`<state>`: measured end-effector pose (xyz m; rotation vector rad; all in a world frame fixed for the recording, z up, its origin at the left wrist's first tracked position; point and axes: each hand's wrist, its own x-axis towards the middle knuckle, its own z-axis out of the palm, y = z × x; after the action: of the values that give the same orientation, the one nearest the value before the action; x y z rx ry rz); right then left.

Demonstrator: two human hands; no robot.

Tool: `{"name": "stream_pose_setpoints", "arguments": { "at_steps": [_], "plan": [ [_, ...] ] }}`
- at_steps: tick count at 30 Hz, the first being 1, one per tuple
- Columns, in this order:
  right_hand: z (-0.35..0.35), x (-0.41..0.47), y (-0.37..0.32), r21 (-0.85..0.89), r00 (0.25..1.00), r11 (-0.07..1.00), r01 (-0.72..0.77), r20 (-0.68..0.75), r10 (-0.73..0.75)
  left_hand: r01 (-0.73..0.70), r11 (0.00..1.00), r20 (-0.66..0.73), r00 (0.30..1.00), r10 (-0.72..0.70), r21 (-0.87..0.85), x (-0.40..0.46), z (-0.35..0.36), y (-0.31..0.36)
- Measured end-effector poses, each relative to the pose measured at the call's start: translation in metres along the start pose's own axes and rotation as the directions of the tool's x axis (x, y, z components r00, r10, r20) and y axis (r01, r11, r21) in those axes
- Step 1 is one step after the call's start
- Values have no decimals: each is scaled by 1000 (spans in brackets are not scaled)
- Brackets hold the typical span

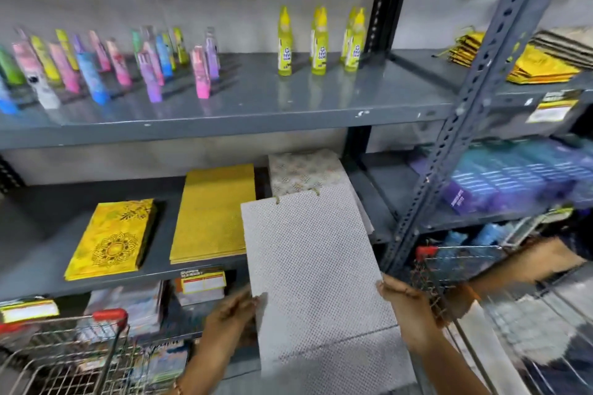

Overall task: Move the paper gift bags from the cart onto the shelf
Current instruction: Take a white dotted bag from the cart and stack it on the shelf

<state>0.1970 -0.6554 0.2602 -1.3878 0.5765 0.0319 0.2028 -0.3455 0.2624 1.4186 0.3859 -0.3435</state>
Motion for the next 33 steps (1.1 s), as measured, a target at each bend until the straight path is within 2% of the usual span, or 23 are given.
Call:
{"name": "stream_pose_setpoints", "arguments": {
  "at_steps": [3, 7, 9, 12, 16, 21, 25, 28, 31, 33],
  "plan": [
    [5, 39, -26, -36, 998, 998, 43, -37, -44, 12, 1000, 114, 993, -14, 22, 13, 22, 14],
    [15, 103, -62, 46, 999, 998, 33, -37, -31, -44, 992, 177, 984, 23, 120, 41, 47, 39],
    [21, 135, -81, 70, 999, 997, 28, -21, -26, -90, 987, 144, 987, 71, 131, 66, 58, 49],
    [33, 179, -114, 55, 998, 997, 51, 18, -52, -102, 985, -34, 994, 107, 143, 104, 78, 69],
    [40, 221, -132, -65, 993, 996, 68, 105, -61, -79, 997, -145, 986, 81, 21, 156, 101, 94],
    [37, 239, -105, -293, 994, 953, 75, 96, -48, -75, 991, -305, 946, 106, 113, 198, 118, 93],
    [33, 239, -85, -367, 989, 922, 127, 119, -88, -17, 947, -289, 951, 115, 320, 221, 121, 80],
    [32, 240, -76, -387, 989, 911, 142, 90, -116, 42, 880, -314, 941, 124, 474, 248, 108, 64],
    [27, 244, -69, -390, 990, 910, 140, 65, -124, 88, 865, -323, 942, 89, 494, 277, 95, 43],
    [24, 246, -64, -403, 988, 903, 151, 72, -134, 80, 878, -298, 952, 73, 472, 261, 105, 53]
  ]
}}
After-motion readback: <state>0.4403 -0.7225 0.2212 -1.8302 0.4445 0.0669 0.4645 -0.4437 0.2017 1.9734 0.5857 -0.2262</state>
